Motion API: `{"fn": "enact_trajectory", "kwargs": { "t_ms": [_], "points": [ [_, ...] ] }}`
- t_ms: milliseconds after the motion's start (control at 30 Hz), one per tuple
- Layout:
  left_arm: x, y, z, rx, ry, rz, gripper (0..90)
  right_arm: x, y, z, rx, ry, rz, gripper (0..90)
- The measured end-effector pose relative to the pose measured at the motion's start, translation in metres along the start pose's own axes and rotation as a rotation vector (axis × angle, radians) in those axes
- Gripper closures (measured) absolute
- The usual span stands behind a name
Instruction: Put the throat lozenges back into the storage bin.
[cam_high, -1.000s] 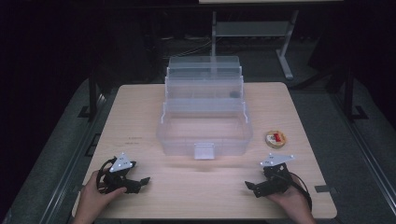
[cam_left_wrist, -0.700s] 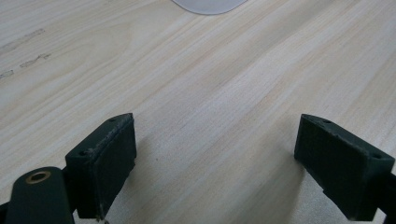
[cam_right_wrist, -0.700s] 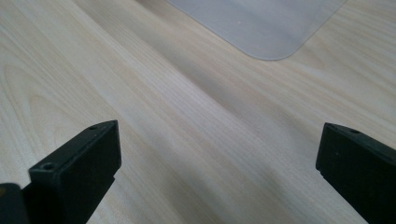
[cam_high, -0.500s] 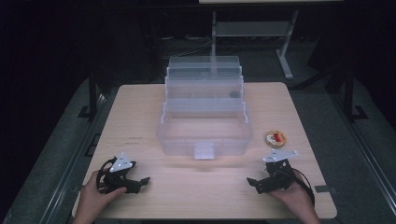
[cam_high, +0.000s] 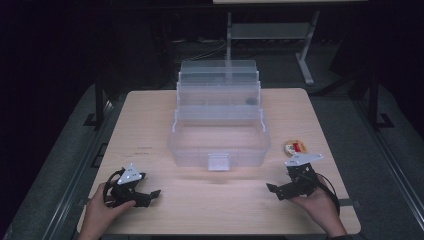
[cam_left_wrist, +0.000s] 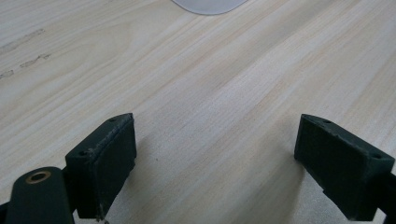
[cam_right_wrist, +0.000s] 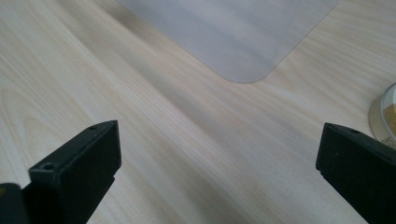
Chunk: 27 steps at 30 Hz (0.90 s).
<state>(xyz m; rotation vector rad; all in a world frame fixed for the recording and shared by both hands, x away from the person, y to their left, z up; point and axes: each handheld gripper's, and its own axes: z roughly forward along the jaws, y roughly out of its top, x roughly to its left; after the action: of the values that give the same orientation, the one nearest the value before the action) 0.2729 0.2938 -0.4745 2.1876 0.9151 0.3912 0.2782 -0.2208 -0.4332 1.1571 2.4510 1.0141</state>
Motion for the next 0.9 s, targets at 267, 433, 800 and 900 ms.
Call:
{"fn": "enact_trajectory", "kwargs": {
  "t_ms": [267,433,800,900],
  "points": [
    [0.000,0.000,0.000,0.000,0.001,0.001,11.9,-0.006,0.006,0.003,0.021,0.002,-0.002,0.0],
    [0.000,0.000,0.000,0.000,0.001,0.001,11.9,-0.010,0.009,0.003,0.029,0.000,-0.002,0.0],
    [0.000,0.000,0.000,-0.001,0.001,0.001,11.9,-0.017,0.019,0.002,0.034,-0.010,-0.004,0.0],
    [0.000,0.000,0.000,0.000,0.001,0.001,11.9,-0.020,0.022,0.002,0.034,-0.014,-0.001,0.0]
  ]
}}
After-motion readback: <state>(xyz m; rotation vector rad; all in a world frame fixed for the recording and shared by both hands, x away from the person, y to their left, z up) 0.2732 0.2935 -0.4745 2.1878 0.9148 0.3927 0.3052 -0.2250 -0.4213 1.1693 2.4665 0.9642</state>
